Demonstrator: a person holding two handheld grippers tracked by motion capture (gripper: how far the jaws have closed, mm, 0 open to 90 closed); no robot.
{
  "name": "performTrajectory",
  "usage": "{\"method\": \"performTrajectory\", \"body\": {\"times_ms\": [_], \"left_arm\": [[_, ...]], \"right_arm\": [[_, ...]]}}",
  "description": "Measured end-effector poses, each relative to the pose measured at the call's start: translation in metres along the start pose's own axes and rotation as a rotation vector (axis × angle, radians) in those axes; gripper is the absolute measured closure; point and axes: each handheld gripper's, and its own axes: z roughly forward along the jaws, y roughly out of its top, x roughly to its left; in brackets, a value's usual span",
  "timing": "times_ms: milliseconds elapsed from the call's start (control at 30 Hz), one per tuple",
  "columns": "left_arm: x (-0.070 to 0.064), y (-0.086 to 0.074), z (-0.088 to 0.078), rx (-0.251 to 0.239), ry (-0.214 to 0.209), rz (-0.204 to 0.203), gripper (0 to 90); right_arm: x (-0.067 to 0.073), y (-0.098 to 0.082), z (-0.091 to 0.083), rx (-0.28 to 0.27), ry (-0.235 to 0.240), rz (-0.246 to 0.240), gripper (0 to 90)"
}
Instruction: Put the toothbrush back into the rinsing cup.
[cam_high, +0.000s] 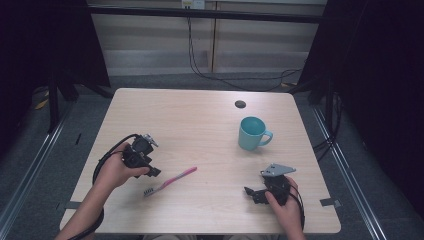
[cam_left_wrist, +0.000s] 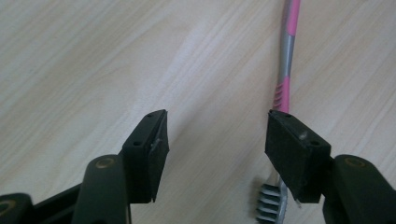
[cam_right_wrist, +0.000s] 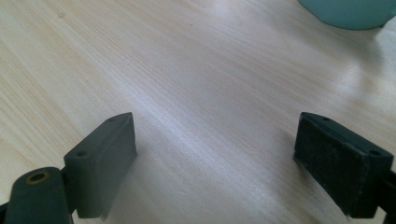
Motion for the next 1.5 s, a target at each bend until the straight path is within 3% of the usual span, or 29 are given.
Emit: {"method": "performTrajectory", "body": {"times_ms": [333, 1200, 1500], "left_arm": [[-0.01, 0.008, 0.009, 0.034, -0.04, 0.026, 41.3], [-0.025, 0.02, 0.026, 0.129, -0.038, 0.068, 48.5], [-0.029, 0.022, 0.031, 0.168, -0.029, 0.103, 51.7]], "right_arm": [[0.0, 0.0, 0.0, 0.0, 0.001, 0.0, 12.2], [0.0, 0.0, 0.0, -0.002, 0.003, -0.005, 12.2], [0.0, 0.0, 0.0, -0.002, 0.004, -0.005, 12.2]]}}
